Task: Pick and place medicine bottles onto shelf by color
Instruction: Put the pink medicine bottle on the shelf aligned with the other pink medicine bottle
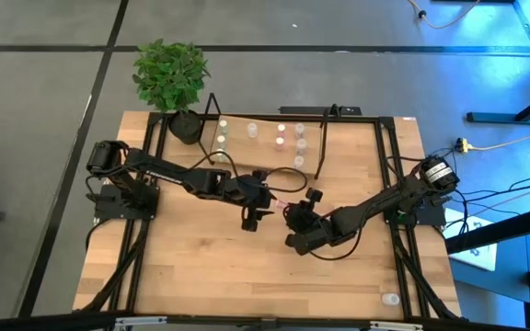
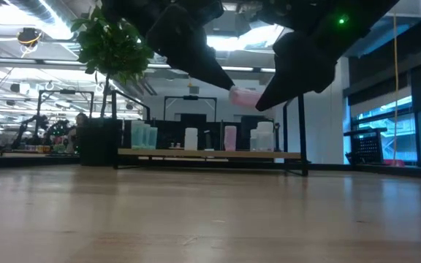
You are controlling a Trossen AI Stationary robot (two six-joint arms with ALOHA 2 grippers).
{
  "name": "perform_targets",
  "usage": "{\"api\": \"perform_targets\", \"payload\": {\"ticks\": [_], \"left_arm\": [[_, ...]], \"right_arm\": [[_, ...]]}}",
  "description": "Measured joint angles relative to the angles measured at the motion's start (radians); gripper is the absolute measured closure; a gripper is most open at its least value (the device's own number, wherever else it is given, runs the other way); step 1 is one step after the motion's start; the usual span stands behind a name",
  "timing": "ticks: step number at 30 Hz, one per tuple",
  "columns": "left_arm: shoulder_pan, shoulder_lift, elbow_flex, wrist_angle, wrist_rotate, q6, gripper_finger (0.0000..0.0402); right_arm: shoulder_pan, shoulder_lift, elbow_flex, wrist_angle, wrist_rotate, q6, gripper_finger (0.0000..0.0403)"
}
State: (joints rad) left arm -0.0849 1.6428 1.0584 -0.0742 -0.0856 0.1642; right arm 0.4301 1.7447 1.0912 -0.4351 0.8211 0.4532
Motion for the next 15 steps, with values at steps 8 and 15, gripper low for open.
{"api": "perform_targets", "payload": {"ticks": [8, 15], "left_arm": [[0.0, 0.0, 0.0, -0.001, 0.001, 0.003, 0.0208], [0.0, 0.0, 0.0, -0.007, 0.002, 0.004, 0.0208]], "right_arm": [[0.0, 0.0, 0.0, 0.044, -0.001, -0.062, 0.029], [0.0, 0.0, 0.0, 0.077, -0.001, -0.089, 0.029]]}}
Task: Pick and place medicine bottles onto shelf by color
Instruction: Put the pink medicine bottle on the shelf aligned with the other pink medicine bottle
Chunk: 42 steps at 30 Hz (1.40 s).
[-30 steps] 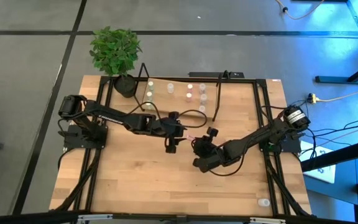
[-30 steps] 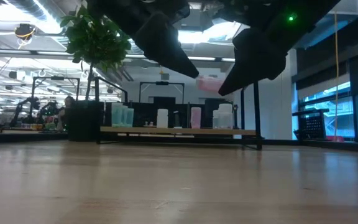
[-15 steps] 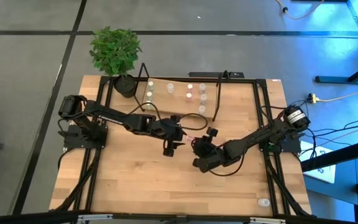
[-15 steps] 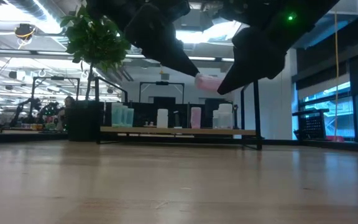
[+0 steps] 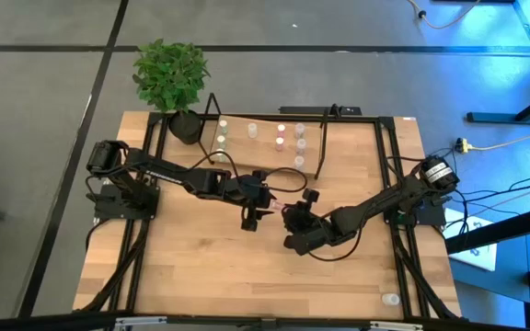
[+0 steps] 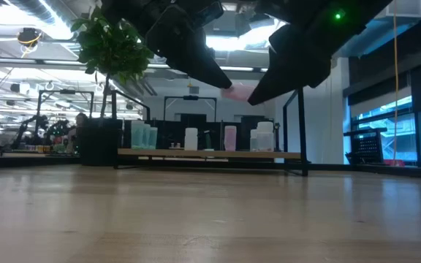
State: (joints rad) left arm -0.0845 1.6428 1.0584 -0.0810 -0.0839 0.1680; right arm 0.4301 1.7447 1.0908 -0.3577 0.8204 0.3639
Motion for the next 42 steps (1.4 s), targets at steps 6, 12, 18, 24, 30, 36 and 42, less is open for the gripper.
{"api": "perform_targets", "payload": {"ticks": [6, 12, 18, 24, 30, 36, 42], "left_arm": [[0.0, 0.0, 0.0, -0.008, 0.0, 0.018, 0.0208], [-0.002, 0.0, 0.0, -0.007, -0.007, 0.027, 0.0236], [-0.002, 0.0, 0.0, -0.005, -0.009, 0.027, 0.0283], [-0.002, 0.0, 0.0, -0.005, -0.005, 0.026, 0.0319], [-0.002, 0.0, -0.001, -0.005, -0.002, 0.026, 0.0319], [-0.002, 0.0, -0.001, -0.006, 0.001, 0.025, 0.0319], [-0.002, 0.0, -0.001, -0.003, 0.004, 0.026, 0.0319]], "right_arm": [[0.0, 0.0, 0.0, 0.004, -0.001, -0.003, 0.029], [0.0, 0.0, 0.0, 0.01, -0.001, -0.004, 0.029], [0.0, 0.0, 0.0, 0.01, -0.001, -0.003, 0.029], [0.0, 0.0, 0.0, 0.008, 0.0, -0.002, 0.029], [0.0, 0.0, 0.0, 0.008, -0.006, -0.001, 0.029], [-0.001, 0.0, 0.0, 0.009, -0.018, -0.001, 0.0289], [-0.001, 0.0, 0.0, 0.011, -0.032, -0.002, 0.0261]]}}
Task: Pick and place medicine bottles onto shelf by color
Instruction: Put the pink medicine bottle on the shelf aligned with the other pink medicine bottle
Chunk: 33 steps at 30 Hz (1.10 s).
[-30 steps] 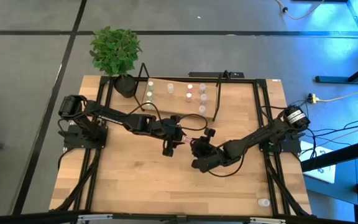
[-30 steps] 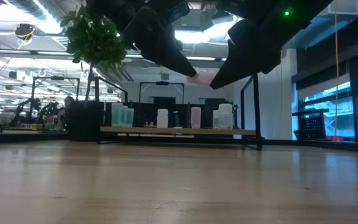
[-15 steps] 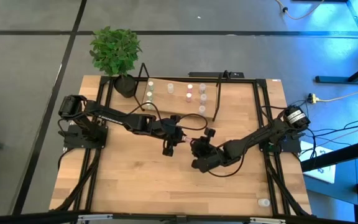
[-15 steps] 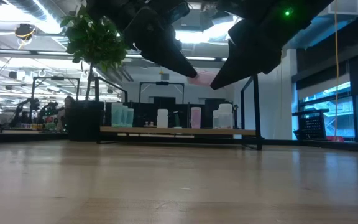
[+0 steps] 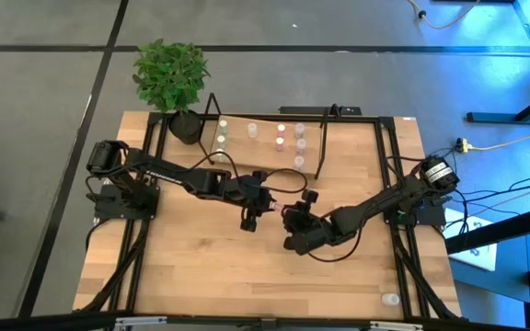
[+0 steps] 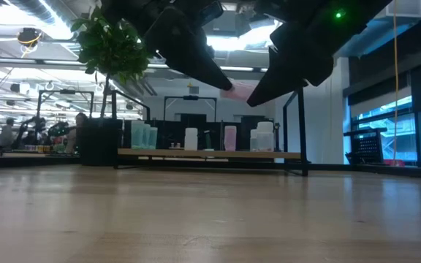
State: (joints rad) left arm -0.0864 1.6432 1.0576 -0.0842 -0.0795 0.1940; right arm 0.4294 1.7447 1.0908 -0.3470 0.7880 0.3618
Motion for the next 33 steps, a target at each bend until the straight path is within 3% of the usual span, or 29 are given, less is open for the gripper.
{"api": "perform_targets", "payload": {"ticks": [6, 15, 24, 27, 33], "left_arm": [[0.0, 0.0, 0.0, -0.003, -0.041, 0.0, 0.0319], [0.007, 0.0, 0.0, -0.04, -0.069, -0.002, 0.032], [0.021, -0.01, 0.0, -0.091, -0.122, -0.034, 0.032], [0.024, -0.052, 0.0, -0.135, -0.173, -0.033, 0.032], [0.055, -0.141, 0.07, -0.297, -0.178, -0.028, 0.032]], "right_arm": [[0.0, 0.0, 0.0, -0.004, 0.019, -0.028, 0.0228], [0.0, 0.0, 0.039, -0.07, 0.019, -0.05, 0.0222], [0.001, 0.0, 0.14, -0.349, 0.022, 0.069, 0.0222], [0.0, 0.0, 0.174, -0.45, 0.027, 0.142, 0.0222], [0.0, -0.004, 0.27, -0.675, -0.028, 0.296, 0.0222]]}}
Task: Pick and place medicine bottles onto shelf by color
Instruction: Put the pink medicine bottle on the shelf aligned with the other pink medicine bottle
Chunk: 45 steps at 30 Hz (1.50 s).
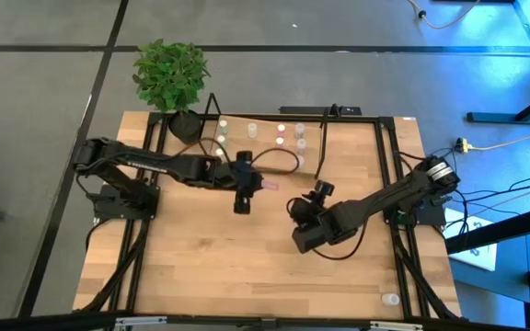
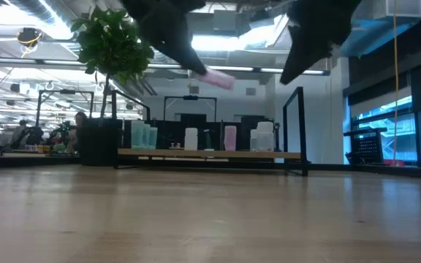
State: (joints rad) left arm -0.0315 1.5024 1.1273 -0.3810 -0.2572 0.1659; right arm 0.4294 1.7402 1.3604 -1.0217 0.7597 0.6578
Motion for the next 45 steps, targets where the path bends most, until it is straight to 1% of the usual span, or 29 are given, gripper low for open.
{"api": "perform_targets", "payload": {"ticks": [4, 7, 9, 12, 16, 18, 20, 24, 28, 31, 34, 36, 40, 45], "left_arm": [[0.027, -0.006, 0.091, -0.178, -0.037, 0.044, 0.032], [0.055, 0.001, 0.159, -0.286, -0.041, 0.054, 0.032], [0.074, 0.003, 0.19, -0.35, -0.041, 0.054, 0.032], [0.096, 0.003, 0.212, -0.387, -0.042, 0.078, 0.032], [0.108, 0.01, 0.218, -0.407, -0.042, 0.159, 0.032], [0.108, 0.019, 0.218, -0.405, -0.053, 0.204, 0.032], [0.108, 0.031, 0.228, -0.416, -0.076, 0.241, 0.032], [0.115, 0.089, 0.341, -0.508, -0.076, 0.265, 0.032], [0.141, 0.192, 0.482, -0.593, -0.029, 0.304, 0.032], [0.154, 0.28, 0.57, -0.672, -0.03, 0.367, 0.032], [0.165, 0.362, 0.648, -0.755, -0.04, 0.398, 0.032], [0.172, 0.407, 0.676, -0.789, -0.043, 0.415, 0.032], [0.177, 0.477, 0.705, -0.798, -0.071, 0.452, 0.032], [0.177, 0.518, 0.708, -0.795, -0.074, 0.44, 0.0319]], "right_arm": [[-0.001, -0.031, 0.044, -0.083, -0.118, 0.065, 0.0222], [-0.011, -0.064, 0.052, -0.096, -0.225, 0.081, 0.0222], [-0.02, -0.096, 0.053, -0.1, -0.255, 0.082, 0.0222], [-0.032, -0.143, 0.053, -0.114, -0.232, 0.081, 0.0222], [-0.037, -0.222, 0.053, -0.114, -0.109, 0.084, 0.0222], [-0.037, -0.255, 0.054, -0.111, -0.079, 0.093, 0.0222], [-0.037, -0.279, 0.054, -0.11, -0.072, 0.093, 0.0222], [-0.039, -0.301, 0.054, -0.11, -0.059, 0.093, 0.0222], [-0.042, -0.303, 0.054, -0.116, -0.034, 0.093, 0.0222], [-0.048, -0.302, 0.054, -0.113, -0.029, 0.098, 0.0222], [-0.062, -0.302, 0.054, -0.113, -0.019, 0.098, 0.0222], [-0.071, -0.302, 0.054, -0.122, -0.019, 0.088, 0.0222], [-0.09, -0.302, 0.054, -0.127, -0.018, 0.026, 0.0222], [-0.093, -0.302, 0.054, -0.126, -0.016, -0.091, 0.0222]]}}
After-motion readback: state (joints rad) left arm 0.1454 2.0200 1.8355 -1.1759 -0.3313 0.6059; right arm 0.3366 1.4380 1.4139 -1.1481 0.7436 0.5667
